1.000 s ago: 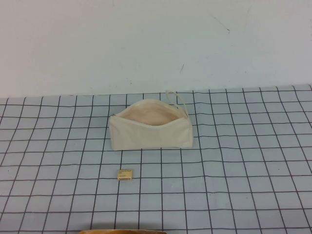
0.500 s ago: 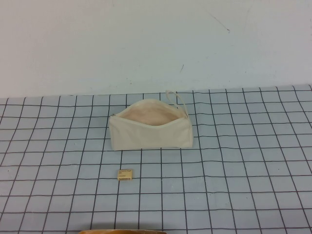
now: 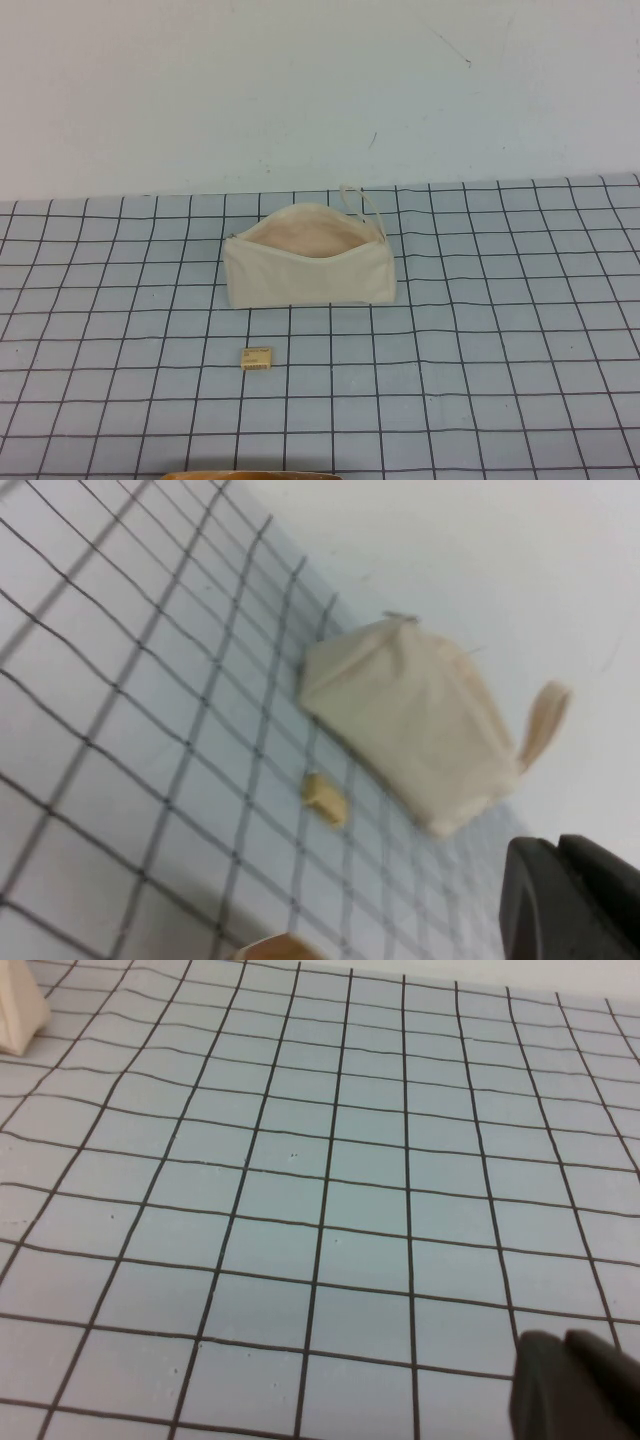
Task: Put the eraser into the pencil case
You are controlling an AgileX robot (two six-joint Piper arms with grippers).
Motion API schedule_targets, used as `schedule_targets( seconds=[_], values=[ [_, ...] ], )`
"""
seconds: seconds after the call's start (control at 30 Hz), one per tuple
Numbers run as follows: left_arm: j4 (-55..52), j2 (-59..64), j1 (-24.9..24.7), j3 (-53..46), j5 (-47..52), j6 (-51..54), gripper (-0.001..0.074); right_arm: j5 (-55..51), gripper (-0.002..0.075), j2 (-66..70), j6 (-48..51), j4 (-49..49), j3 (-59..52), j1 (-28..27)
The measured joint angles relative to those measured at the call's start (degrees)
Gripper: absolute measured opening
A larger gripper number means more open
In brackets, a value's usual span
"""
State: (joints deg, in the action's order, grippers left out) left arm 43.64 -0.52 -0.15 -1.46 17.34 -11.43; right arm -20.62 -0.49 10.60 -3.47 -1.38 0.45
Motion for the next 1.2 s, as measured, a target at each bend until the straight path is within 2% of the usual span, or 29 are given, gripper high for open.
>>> schedule_targets(
  seconds=[0.33,0.43,0.6,0.8,0.93,1.1,1.2],
  values=[
    [12.0,0.0,0.0,0.2,-13.2,2.6,-0.0001,0.0,-0.0002,0.0,0.0,0.0,0.0,0.0],
    [9.3,0.6,0.0,4.7,-8.3,8.3,-0.0001,0.0,-0.0002,0.0,0.0,0.0,0.0,0.0],
    [-2.3,16.3,0.0,21.6,9.6,18.9,-0.0001,0.0,-0.0002,0.0,0.0,0.0,0.0,0.0],
    [-8.4,36.4,0.0,39.3,27.1,33.7,-0.0001,0.0,-0.0002,0.0,0.0,0.0,0.0,0.0],
    [-13.4,48.4,0.0,48.1,31.9,38.6,-0.0001,0.0,-0.0002,0.0,0.0,0.0,0.0,0.0],
    [-21.6,61.3,0.0,54.6,31.8,39.5,-0.0001,0.0,-0.0002,0.0,0.0,0.0,0.0,0.0],
    [-22.7,67.1,0.0,57.0,31.5,39.5,-0.0001,0.0,-0.0002,0.0,0.0,0.0,0.0,0.0]
  ],
)
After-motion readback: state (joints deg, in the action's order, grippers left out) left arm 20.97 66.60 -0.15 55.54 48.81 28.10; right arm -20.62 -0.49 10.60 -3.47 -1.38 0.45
